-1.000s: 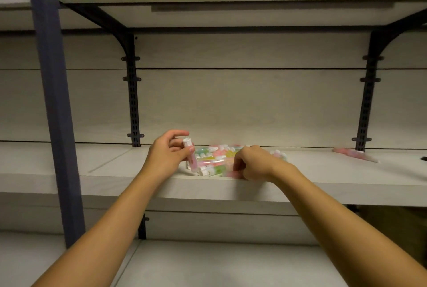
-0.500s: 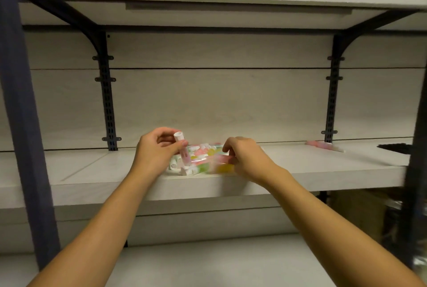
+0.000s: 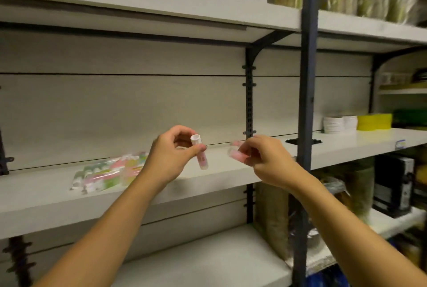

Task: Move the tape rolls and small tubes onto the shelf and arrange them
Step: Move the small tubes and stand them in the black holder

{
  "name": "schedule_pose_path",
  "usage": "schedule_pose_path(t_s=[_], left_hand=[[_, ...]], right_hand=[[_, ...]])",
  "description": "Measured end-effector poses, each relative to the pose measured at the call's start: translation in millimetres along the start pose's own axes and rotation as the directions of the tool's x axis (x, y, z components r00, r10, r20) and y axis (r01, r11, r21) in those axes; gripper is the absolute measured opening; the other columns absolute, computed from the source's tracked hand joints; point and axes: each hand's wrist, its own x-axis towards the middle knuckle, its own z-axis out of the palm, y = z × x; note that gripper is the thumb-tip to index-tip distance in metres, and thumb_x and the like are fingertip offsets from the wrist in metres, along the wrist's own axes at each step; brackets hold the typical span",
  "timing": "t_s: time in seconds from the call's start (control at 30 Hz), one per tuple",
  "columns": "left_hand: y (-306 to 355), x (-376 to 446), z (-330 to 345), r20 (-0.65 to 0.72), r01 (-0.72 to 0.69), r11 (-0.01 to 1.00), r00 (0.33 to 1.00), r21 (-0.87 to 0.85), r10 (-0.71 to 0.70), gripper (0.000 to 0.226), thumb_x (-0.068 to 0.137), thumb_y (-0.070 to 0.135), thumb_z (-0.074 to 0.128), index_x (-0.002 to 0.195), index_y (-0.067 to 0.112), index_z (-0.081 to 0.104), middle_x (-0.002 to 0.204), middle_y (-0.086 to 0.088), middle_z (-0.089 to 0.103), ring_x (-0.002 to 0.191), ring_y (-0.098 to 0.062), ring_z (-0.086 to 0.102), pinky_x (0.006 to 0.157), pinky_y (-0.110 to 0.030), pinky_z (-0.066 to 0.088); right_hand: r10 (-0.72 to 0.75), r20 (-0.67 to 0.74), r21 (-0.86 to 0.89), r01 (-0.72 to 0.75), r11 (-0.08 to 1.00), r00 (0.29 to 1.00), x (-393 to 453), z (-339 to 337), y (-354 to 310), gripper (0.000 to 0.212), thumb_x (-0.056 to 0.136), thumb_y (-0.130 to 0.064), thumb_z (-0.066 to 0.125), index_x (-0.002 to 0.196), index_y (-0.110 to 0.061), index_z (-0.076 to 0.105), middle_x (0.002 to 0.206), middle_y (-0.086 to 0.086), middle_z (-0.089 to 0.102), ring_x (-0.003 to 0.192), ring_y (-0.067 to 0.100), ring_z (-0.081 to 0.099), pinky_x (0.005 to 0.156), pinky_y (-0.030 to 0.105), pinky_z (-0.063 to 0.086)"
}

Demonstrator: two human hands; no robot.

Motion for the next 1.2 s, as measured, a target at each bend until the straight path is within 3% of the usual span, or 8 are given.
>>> schedule_pose_path(t_s=[0.1,0.33,0.43,0.57,0.7,0.83,1.03,1.2], left_hand=[[15.0,1.1,55.4,0.07,-0.015,1.0,0.997,-0.006,0.016,0.02,0.079,0.02,0.083,0.092,0.024,0.068,0.088,0.006,0.075,0.089,-0.011,0.07,0.083,-0.031,0.055],[54.3,-0.3,174.4,0.168,-0.035,0.999,0.985,0.011,0.033,0.022,0.083,0.028,0.081,0.098,0.029,0.066,0.094,0.011,0.072,0.09,-0.004,0.067,0.077,-0.022,0.049],[68.4,0.0,220.4,0.177,-0.031,0.999,0.984,0.023,0.027,0.024,0.083,0.028,0.08,0.102,0.028,0.066,0.096,0.011,0.071,0.091,-0.005,0.066,0.076,-0.021,0.049],[82.2,0.9,274.1,0.2,-0.04,0.999,0.979,0.019,0.036,0.025,0.083,0.027,0.08,0.104,0.027,0.065,0.098,0.011,0.069,0.092,-0.007,0.065,0.072,-0.017,0.046],[90.7,4.2,318.3,0.236,-0.063,0.997,0.971,0.053,0.049,0.028,0.083,0.03,0.08,0.106,0.029,0.064,0.098,0.014,0.068,0.093,-0.005,0.064,0.074,-0.02,0.051],[93.6,17.0,353.8,0.246,-0.068,0.996,0.968,0.063,0.051,0.028,0.084,0.031,0.08,0.106,0.028,0.064,0.098,0.013,0.068,0.092,-0.006,0.064,0.069,-0.017,0.049],[81.2,48.4,401.7,0.234,-0.086,0.994,0.97,0.072,0.067,0.027,0.085,0.032,0.078,0.108,0.028,0.064,0.099,0.016,0.066,0.091,-0.005,0.063,0.067,-0.015,0.045],[64.9,79.4,435.6,0.218,-0.087,0.995,0.973,0.057,0.073,0.027,0.087,0.028,0.077,0.111,0.025,0.064,0.098,0.015,0.066,0.09,-0.003,0.063,0.067,-0.01,0.043]], right_hand=[[0.076,-0.006,0.032,-0.076,0.997,0.997,-24.8,-35.4,36.0,0.014,0.092,-0.03,0.064,0.098,-0.017,0.067,0.092,-0.02,0.058,0.089,0.0,0.059,0.07,0.015,0.051],[0.242,-0.031,-0.088,-0.244,0.966,0.97,-71.0,-115.7,147.0,0.015,0.088,-0.011,0.07,0.097,-0.023,0.066,0.095,-0.008,0.062,0.089,0.01,0.059,0.08,0.031,0.057],[0.269,-0.035,-0.093,-0.271,0.958,0.962,-88.8,-145.5,186.8,0.009,0.09,-0.023,0.072,0.097,-0.022,0.066,0.093,-0.009,0.064,0.087,0.009,0.06,0.078,0.031,0.057],[0.294,-0.042,-0.07,-0.296,0.953,0.955,-107.6,-175.0,231.2,0.028,0.09,-0.047,0.066,0.096,-0.02,0.068,0.091,-0.008,0.065,0.085,0.008,0.06,0.075,0.026,0.055],[0.316,-0.047,-0.126,-0.319,0.939,0.948,-112.2,-191.2,279.0,0.007,0.091,-0.03,0.07,0.092,-0.025,0.067,0.088,-0.011,0.065,0.084,0.009,0.061,0.074,0.028,0.057],[0.323,-0.049,-0.116,-0.327,0.938,0.945,-107.3,-197.7,311.9,0.008,0.09,-0.019,0.071,0.092,-0.025,0.066,0.088,-0.011,0.064,0.083,0.006,0.061,0.064,0.017,0.046],[0.301,-0.043,-0.119,-0.304,0.945,0.953,-86.5,-193.2,361.2,0.006,0.091,-0.025,0.07,0.095,-0.025,0.065,0.092,-0.01,0.063,0.086,0.007,0.059,0.066,0.016,0.045],[0.268,-0.037,-0.1,-0.27,0.958,0.963,-43.5,-193.7,400.9,0.023,0.091,-0.045,0.067,0.095,-0.023,0.066,0.093,-0.008,0.064,0.085,0.009,0.059,0.073,0.025,0.054]])
